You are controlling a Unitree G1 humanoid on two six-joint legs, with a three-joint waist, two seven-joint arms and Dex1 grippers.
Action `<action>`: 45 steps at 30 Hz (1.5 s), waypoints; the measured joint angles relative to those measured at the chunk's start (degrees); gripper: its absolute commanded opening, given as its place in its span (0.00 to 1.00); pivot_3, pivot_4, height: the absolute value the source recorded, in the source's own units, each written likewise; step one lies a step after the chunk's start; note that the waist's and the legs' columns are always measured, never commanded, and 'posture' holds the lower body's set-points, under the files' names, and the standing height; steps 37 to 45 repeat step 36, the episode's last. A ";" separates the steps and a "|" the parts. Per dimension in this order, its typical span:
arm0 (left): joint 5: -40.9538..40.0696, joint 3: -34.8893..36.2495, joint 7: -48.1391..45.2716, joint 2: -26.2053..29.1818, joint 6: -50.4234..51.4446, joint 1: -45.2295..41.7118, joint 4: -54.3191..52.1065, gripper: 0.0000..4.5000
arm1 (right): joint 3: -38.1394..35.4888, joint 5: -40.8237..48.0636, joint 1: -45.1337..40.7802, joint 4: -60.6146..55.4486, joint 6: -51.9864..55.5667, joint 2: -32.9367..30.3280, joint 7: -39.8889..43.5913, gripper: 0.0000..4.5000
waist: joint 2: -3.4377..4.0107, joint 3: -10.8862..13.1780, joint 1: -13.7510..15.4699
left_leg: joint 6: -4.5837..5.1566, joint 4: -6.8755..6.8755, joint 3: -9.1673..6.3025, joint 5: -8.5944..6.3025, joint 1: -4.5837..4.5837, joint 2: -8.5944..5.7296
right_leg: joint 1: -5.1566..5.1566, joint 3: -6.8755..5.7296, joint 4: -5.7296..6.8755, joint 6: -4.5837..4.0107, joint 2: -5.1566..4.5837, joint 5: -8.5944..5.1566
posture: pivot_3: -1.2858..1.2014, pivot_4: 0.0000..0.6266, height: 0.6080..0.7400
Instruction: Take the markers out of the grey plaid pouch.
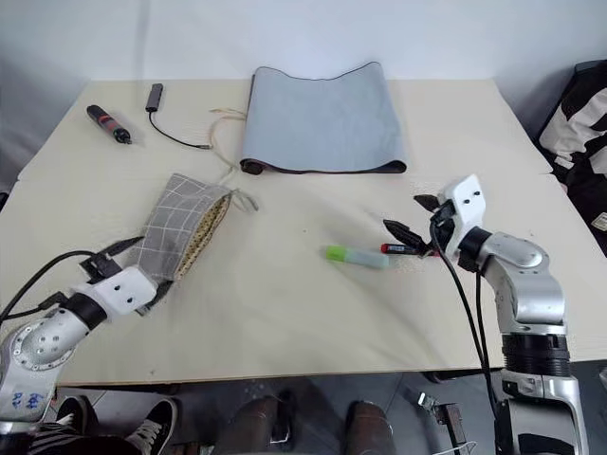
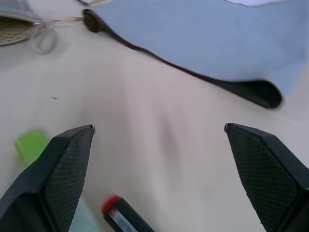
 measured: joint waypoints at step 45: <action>-41.74 27.30 -9.53 -11.74 14.10 14.03 4.12 1.00 | -13.24 10.42 30.90 -6.33 -13.55 -2.39 9.23 1.00 | -0.09 -0.12 0.26 | 0.27 0.31 0.35 -0.53 0.07 0.60 | 0.00 0.80 -0.55 -0.34 0.18 0.19 | 0.52 0.24 1.00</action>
